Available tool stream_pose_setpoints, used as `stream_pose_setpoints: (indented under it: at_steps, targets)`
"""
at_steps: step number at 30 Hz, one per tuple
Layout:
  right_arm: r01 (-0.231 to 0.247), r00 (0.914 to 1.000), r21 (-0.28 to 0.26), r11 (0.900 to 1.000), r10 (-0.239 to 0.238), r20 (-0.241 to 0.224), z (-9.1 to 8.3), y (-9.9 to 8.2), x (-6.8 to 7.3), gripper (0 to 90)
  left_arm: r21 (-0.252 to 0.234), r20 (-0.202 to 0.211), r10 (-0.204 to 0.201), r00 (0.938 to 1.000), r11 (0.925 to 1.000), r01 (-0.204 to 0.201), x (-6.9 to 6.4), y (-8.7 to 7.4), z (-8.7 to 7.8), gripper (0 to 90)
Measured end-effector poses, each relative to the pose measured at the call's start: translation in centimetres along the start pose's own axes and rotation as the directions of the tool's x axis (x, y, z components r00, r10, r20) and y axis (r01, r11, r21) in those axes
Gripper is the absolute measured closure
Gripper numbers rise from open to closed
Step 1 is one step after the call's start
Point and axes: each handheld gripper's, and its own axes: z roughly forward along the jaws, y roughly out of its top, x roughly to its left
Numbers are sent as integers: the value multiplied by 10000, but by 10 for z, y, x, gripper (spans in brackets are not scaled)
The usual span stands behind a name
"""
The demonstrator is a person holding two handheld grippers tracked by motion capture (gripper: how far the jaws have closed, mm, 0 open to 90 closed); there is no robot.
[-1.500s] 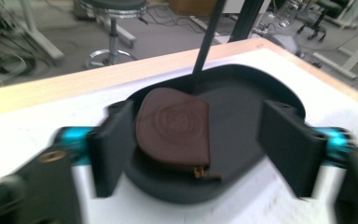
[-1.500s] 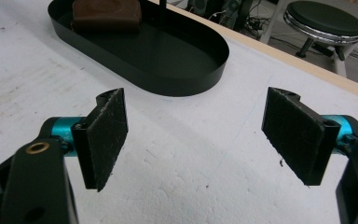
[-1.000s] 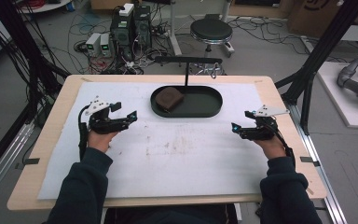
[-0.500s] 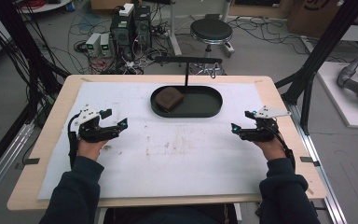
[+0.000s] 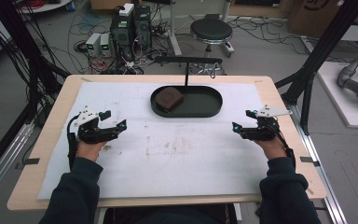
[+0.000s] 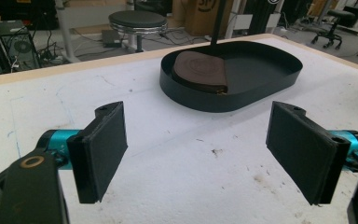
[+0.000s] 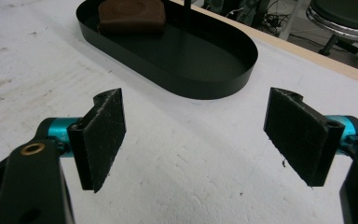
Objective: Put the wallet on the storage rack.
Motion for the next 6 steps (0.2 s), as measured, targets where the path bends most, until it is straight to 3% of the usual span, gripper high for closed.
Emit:
stream_pose_setpoints:
  at_steps: [6]
  targets:
    - [49,10000,-5,10000,-49,17,0,0,0,211,-33,-22,-75,10000,10000,75,1,0,0,202]
